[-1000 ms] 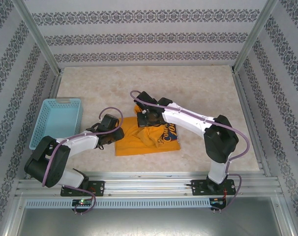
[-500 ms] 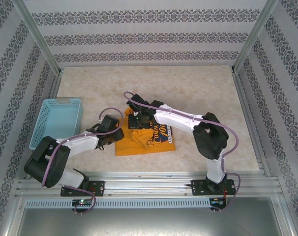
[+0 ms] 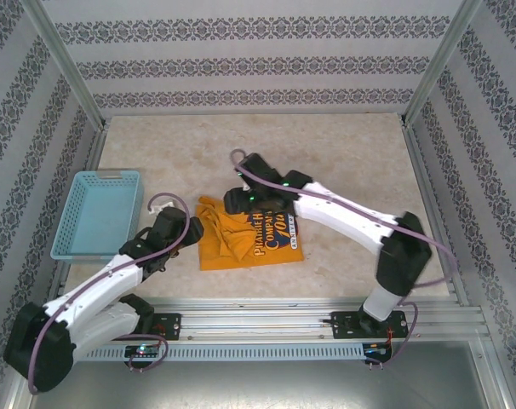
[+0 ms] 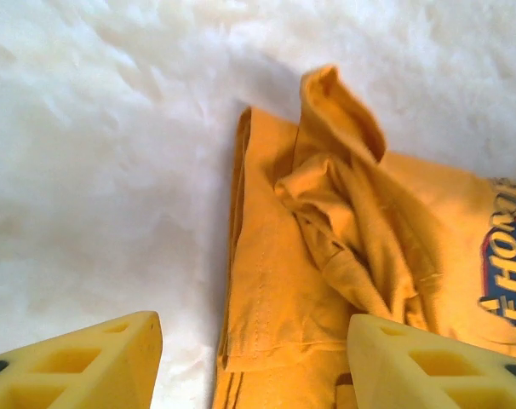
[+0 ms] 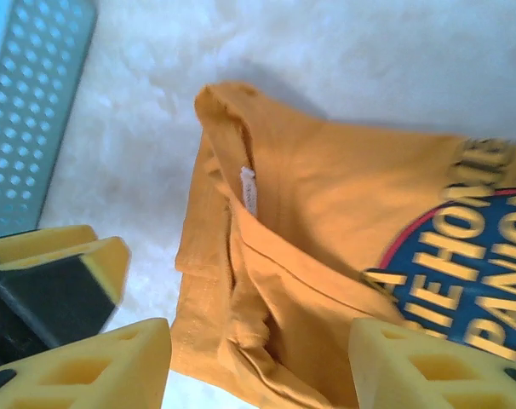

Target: Fold the inside-out t-shirt

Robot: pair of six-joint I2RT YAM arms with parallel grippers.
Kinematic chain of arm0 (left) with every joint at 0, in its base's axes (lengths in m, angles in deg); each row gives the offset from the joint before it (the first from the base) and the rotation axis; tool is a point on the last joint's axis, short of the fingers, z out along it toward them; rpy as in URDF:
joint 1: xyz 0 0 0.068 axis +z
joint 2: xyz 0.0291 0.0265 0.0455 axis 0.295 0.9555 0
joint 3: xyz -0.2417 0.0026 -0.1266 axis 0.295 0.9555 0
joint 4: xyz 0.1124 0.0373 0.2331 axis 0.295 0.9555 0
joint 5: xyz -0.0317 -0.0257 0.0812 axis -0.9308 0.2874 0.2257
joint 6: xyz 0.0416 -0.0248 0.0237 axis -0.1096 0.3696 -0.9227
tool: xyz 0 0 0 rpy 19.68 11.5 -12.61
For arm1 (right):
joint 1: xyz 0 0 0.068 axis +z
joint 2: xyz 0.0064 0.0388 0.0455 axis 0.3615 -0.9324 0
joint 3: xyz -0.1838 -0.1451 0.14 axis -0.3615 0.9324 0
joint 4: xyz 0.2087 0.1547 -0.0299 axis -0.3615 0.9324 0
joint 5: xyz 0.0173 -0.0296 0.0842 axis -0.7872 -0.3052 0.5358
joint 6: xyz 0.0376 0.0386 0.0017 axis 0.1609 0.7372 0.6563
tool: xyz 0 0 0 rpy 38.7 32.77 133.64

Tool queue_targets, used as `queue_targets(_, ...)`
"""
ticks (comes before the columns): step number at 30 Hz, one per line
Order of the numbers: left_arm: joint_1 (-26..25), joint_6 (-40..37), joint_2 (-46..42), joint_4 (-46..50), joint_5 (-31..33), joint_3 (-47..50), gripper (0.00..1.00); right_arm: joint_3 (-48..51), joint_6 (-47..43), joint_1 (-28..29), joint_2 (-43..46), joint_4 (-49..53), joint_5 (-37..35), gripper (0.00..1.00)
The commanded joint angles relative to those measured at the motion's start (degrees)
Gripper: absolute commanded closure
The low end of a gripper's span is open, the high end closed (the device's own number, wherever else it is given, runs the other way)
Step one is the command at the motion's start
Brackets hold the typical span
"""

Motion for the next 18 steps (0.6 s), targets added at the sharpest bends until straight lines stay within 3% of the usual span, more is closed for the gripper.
queue_targets(1, -2.03, -4.32, -0.57, 8.27, 3.23, -5.73, 0.40, 5.50, -3.51, -4.76, 1.66, 1.85, -5.14, 0.44)
queue_targets(5, -12.26, -4.59, 7.01, 8.21, 5.69, -13.66, 0.39, 10.57, -2.95, -10.17, 2.21, -0.52, -4.55, 0.45)
queue_targets(9, -25.68, -2.41, 19.75, 12.03, 16.09, -24.02, 0.37, 13.46, -3.79, -13.98, 1.46, -3.87, -3.97, 0.43)
queue_targets(11, -30.41, -2.82, 24.29, 10.45, 18.07, -26.73, 0.36, 14.03, -3.62, -15.37, 0.03, -5.05, -2.71, 0.43)
queue_targets(15, -33.77, -4.80, 28.37, 0.49, 12.96, -26.30, 0.36, 17.54, -1.66, -17.83, -2.42, -11.65, 3.16, 0.45)
queue_targets(18, -33.60, -3.31, 32.80, -0.14, 12.40, -26.93, 0.35, 18.69, -0.98, -18.76, -4.68, -14.77, 4.89, 0.47)
